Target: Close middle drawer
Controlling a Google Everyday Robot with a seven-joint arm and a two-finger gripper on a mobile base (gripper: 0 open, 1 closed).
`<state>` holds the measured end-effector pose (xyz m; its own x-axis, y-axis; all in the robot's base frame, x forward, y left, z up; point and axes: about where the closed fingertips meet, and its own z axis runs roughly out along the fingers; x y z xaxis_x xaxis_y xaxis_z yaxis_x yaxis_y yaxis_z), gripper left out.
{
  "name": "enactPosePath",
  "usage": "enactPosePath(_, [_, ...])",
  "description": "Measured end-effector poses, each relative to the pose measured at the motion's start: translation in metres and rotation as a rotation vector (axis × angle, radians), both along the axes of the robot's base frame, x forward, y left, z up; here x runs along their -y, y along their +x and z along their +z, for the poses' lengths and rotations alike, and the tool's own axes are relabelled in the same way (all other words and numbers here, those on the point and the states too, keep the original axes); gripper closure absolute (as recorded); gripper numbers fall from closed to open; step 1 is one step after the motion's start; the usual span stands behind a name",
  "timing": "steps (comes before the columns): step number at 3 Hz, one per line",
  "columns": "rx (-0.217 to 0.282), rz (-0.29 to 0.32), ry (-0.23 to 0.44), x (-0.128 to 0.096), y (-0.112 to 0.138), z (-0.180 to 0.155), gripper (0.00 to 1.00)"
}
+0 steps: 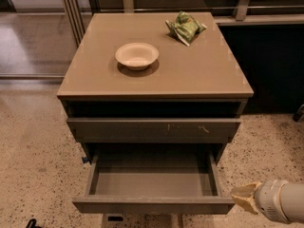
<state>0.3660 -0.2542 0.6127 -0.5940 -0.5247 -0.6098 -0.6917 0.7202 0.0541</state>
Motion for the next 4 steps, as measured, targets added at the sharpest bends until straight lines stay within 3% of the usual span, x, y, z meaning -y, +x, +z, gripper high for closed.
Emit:
enactPosePath(1, [0.001,0.005,-0.002,-0.002,-0.001,-0.005,1.0])
enactPosePath(4, [0.049,-0.029,0.216,0.0,-0.01,-0.116,1.0])
